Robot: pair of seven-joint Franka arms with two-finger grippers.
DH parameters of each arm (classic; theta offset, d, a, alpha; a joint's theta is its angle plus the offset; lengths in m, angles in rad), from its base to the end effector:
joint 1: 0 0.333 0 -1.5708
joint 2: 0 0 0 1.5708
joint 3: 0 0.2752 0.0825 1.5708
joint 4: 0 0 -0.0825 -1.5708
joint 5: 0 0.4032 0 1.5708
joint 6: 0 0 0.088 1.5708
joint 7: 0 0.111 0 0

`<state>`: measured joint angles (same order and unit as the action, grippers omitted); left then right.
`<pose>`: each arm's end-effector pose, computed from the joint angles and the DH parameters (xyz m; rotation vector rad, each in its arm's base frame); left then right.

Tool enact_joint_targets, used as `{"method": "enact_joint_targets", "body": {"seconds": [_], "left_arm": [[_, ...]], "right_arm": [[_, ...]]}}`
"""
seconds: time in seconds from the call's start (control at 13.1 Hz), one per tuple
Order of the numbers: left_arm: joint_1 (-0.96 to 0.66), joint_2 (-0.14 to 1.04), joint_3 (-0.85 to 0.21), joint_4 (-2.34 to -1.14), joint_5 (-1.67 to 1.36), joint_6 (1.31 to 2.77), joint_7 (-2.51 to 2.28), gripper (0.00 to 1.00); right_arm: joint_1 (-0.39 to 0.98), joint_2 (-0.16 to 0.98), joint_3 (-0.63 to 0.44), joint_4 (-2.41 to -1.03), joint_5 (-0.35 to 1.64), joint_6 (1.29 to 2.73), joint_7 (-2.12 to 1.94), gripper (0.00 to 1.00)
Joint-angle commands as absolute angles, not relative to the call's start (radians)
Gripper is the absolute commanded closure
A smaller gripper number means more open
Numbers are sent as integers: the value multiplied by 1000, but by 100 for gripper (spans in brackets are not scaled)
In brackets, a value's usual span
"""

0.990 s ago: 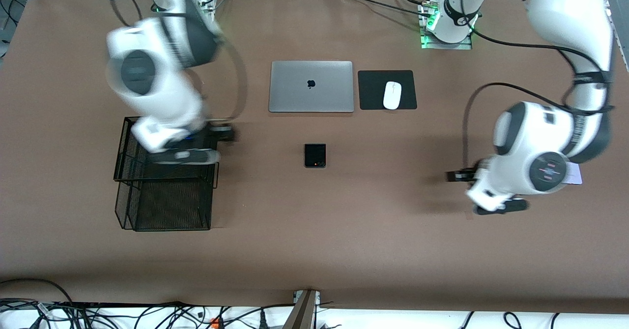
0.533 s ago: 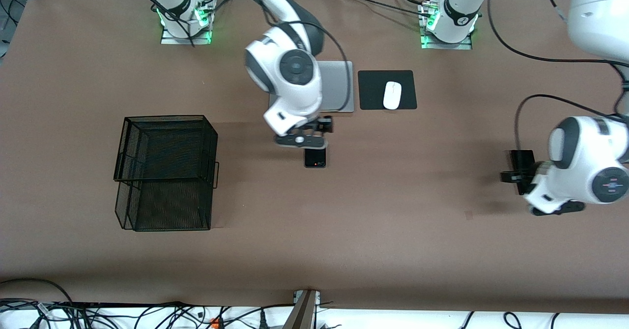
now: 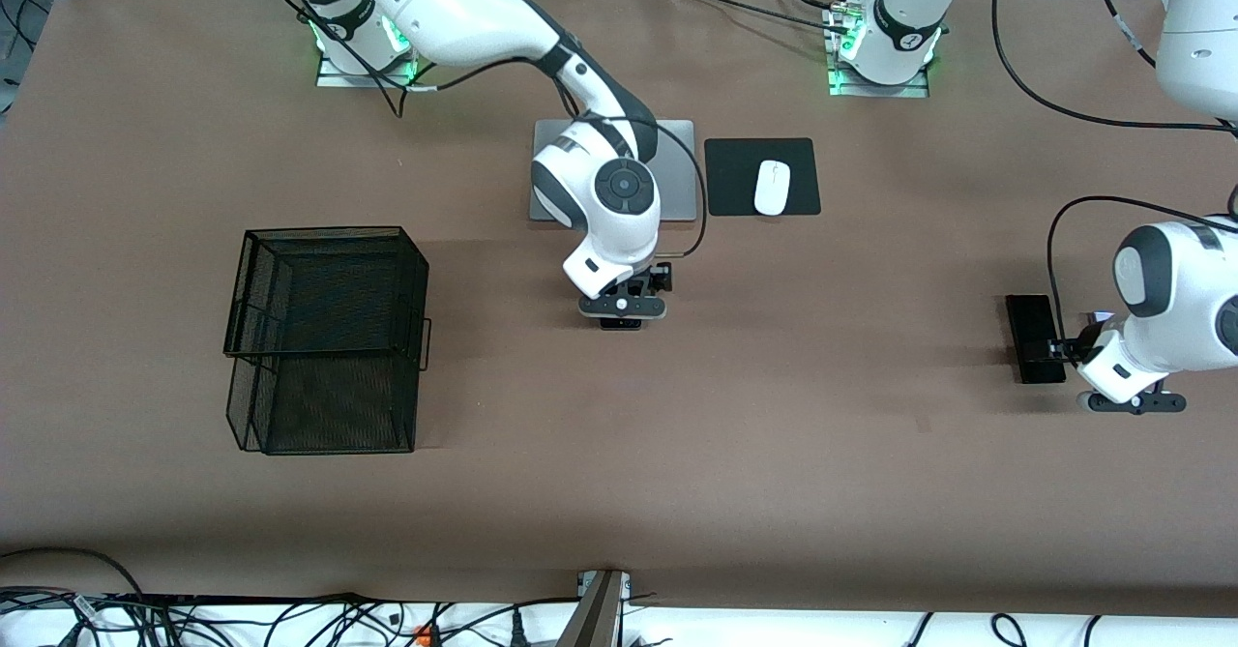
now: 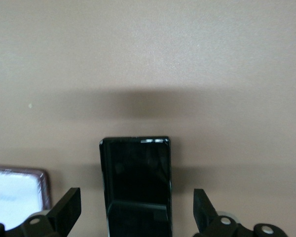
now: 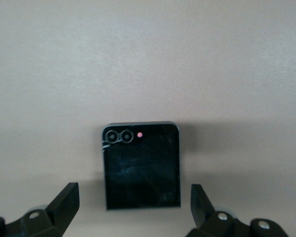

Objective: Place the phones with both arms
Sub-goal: 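Lift the flip phone with the right gripper while the left gripper grasps the tall phone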

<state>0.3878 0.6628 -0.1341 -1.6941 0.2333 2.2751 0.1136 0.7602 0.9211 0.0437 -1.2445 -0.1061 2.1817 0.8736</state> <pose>0.6339 0.1752 0.1578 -3.0647 -0.0112 0.1329 0.5210 0.5244 0.1671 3.1178 -0.0423 0.0791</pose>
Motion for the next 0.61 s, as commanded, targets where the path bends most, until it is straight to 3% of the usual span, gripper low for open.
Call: {"method": "enact_joint_targets", "body": {"seconds": [0.0,0.46,0.53], "left_arm": [[443,630,-155,-1822,253,2425,143,0],[460,643,-156,-1855,242,2450,143,0],[460,643,-158,-1855,242,2448,143,11]], "right_arm": [[764,956,41,-1226,-138,2210,877,0],[759,969,41,-1255,-137,2275,879,0],[758,969,40,-1255,-133,2275,879,9]]}}
